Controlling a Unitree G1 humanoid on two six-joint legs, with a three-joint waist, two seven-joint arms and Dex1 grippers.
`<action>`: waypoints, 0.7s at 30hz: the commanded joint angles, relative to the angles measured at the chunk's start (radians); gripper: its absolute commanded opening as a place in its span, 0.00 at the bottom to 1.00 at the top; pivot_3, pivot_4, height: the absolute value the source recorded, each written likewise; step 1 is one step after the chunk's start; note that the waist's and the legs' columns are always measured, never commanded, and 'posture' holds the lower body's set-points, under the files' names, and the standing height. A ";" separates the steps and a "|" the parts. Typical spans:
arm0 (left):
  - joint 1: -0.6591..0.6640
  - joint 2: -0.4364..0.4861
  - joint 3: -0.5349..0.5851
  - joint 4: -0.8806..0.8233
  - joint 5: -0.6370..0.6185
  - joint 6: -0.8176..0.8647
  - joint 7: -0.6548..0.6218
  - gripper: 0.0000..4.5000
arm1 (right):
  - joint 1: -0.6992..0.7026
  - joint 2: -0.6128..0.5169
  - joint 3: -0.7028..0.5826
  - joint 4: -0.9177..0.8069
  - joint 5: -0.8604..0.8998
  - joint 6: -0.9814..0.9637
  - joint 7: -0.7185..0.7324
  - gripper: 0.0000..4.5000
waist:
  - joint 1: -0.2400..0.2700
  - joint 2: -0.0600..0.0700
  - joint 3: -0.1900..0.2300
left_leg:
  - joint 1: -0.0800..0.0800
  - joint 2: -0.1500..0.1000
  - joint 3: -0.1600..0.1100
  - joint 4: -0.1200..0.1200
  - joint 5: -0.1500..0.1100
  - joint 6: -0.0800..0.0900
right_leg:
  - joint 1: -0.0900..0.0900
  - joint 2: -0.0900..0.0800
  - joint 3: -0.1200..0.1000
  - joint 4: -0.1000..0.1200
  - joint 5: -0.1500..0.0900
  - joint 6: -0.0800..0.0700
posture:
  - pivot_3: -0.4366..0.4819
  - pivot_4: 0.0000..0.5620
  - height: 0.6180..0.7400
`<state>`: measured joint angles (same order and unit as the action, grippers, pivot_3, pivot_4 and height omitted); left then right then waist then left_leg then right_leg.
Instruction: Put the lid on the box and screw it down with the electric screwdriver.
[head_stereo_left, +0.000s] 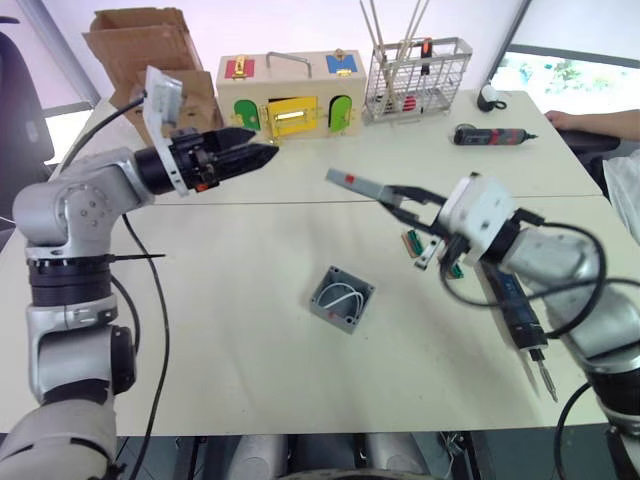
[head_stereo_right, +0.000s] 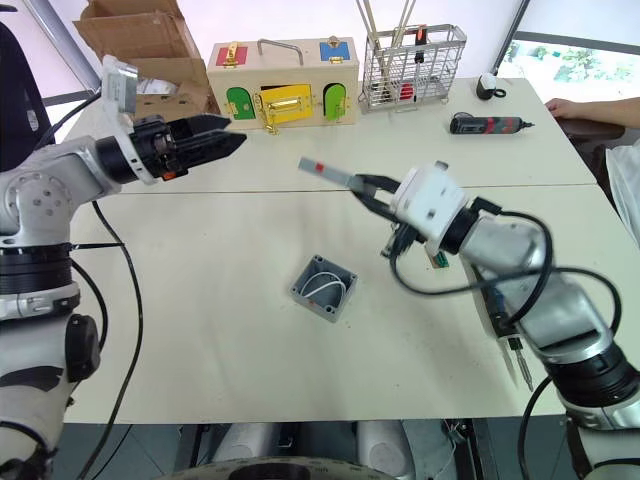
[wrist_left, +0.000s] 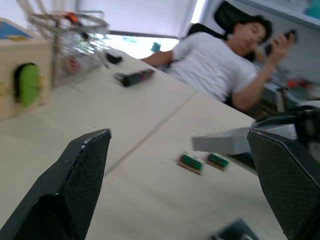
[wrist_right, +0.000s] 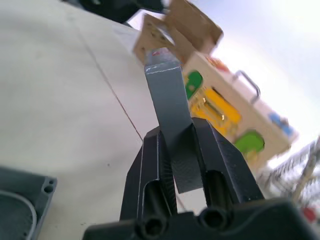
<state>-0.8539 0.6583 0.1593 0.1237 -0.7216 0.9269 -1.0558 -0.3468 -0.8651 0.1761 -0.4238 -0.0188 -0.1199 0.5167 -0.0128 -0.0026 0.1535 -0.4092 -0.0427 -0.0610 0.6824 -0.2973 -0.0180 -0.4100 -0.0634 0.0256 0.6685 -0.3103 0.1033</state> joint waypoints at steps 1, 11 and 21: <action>0.000 0.031 -0.033 -0.030 -0.029 0.016 -0.084 0.99 | 0.042 0.006 0.011 0.033 -0.300 -0.316 -0.122 0.03 | 0.001 0.000 0.000 | 0.000 0.000 0.000 0.000 0.000 0.000 | 0.000 0.000 0.000 0.000 0.000 0.000 | 0.48 0.27 1.00; 0.073 0.030 -0.124 -0.132 -0.032 0.022 -0.164 0.99 | 0.172 0.046 -0.021 0.193 -0.710 -0.731 -0.435 0.03 | -0.001 0.000 0.000 | 0.001 0.000 0.000 0.000 0.000 -0.001 | 0.000 0.000 0.000 0.001 0.000 0.000 | 0.48 0.27 1.00; 0.119 -0.033 -0.279 -0.171 0.052 -0.072 -0.195 0.99 | 0.174 0.063 -0.001 0.309 -0.831 -0.769 -0.502 0.03 | 0.000 0.000 0.000 | 0.002 0.000 0.000 0.000 0.000 -0.001 | 0.002 0.001 0.001 0.001 0.000 0.000 | 0.48 0.27 1.00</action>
<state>-0.7375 0.6244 -0.1092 -0.0206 -0.6831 0.8858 -1.2390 -0.1704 -0.8087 0.1864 -0.1041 -0.8463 -0.8823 0.0416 -0.0127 -0.0025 0.1535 -0.4075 -0.0424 -0.0610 0.6828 -0.2969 -0.0187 -0.4080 -0.0628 0.0263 0.6692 -0.3104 0.1031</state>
